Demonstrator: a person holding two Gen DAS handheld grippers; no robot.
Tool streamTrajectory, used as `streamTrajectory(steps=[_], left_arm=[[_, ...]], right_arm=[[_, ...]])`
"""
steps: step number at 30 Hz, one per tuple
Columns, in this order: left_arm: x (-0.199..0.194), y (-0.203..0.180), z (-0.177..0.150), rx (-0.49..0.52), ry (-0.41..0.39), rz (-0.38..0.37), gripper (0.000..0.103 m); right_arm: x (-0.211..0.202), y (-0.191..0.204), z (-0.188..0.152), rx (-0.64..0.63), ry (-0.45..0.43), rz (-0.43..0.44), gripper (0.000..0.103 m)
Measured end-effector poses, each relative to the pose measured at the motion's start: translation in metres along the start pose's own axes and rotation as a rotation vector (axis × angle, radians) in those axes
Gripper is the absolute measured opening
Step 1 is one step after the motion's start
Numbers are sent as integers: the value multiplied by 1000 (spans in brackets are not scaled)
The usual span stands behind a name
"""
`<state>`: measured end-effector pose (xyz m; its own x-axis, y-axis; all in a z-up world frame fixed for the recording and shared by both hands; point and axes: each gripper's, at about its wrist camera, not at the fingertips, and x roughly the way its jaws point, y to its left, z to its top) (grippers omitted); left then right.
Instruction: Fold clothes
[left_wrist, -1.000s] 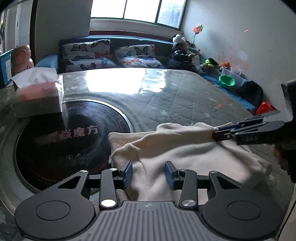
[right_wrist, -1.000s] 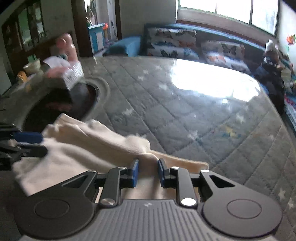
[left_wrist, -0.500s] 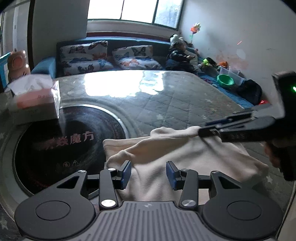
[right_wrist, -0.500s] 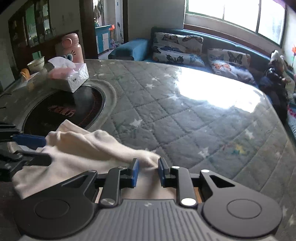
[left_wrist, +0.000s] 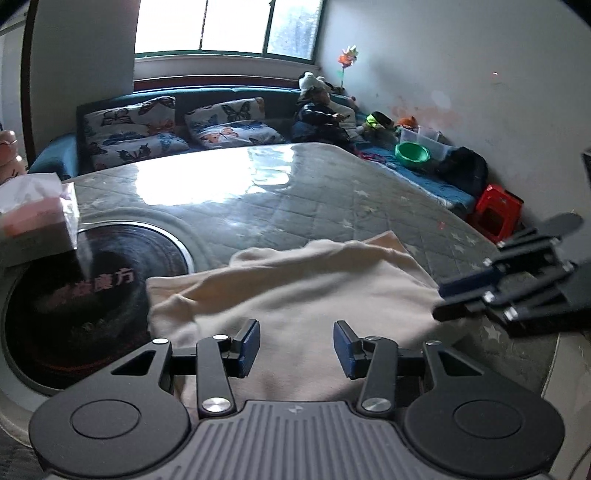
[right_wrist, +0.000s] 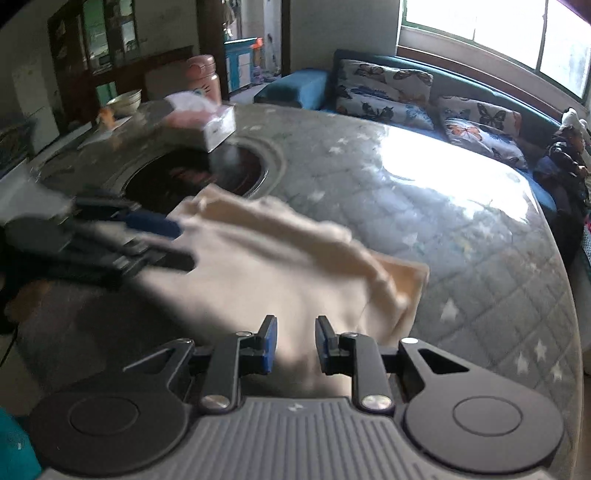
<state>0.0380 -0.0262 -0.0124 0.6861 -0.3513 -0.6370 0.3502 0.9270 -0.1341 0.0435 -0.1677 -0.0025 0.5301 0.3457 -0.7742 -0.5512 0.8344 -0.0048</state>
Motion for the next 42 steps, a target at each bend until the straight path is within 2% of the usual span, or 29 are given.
streamTrajectory(steps=[6,9,14,18,21,28,32,36,40,42], left_arm=[[16,-2,-11,20,38,31,48],[16,0,-12,16,38,31,48],[17,-2,-13,22,40,35,49],[14,1,-12,13,39,34,50],[5,5,-11,0,24,31,50],[-13,23,-18,-57,11,54,51],[-18,34,-23,-88,13,77,51],[-21,42,-26,-125,10,81,51],[-20,44,-26,-130,12,79,52],[-18,45,-27,-132,18,77,52]], right_arm=[[17,-8,-24,79,20,16,20],[11,-10,-17,72,30,26,20],[12,-21,-3,100,-18,21,20],[32,-27,-4,106,19,18,20],[29,-25,-2,91,13,8,20],[34,-12,20,37,-14,28,22],[53,-5,39,2,-11,33,22],[69,2,56,22,-17,43,22],[82,23,69,-41,-9,69,22],[93,32,73,-79,-6,45,22]])
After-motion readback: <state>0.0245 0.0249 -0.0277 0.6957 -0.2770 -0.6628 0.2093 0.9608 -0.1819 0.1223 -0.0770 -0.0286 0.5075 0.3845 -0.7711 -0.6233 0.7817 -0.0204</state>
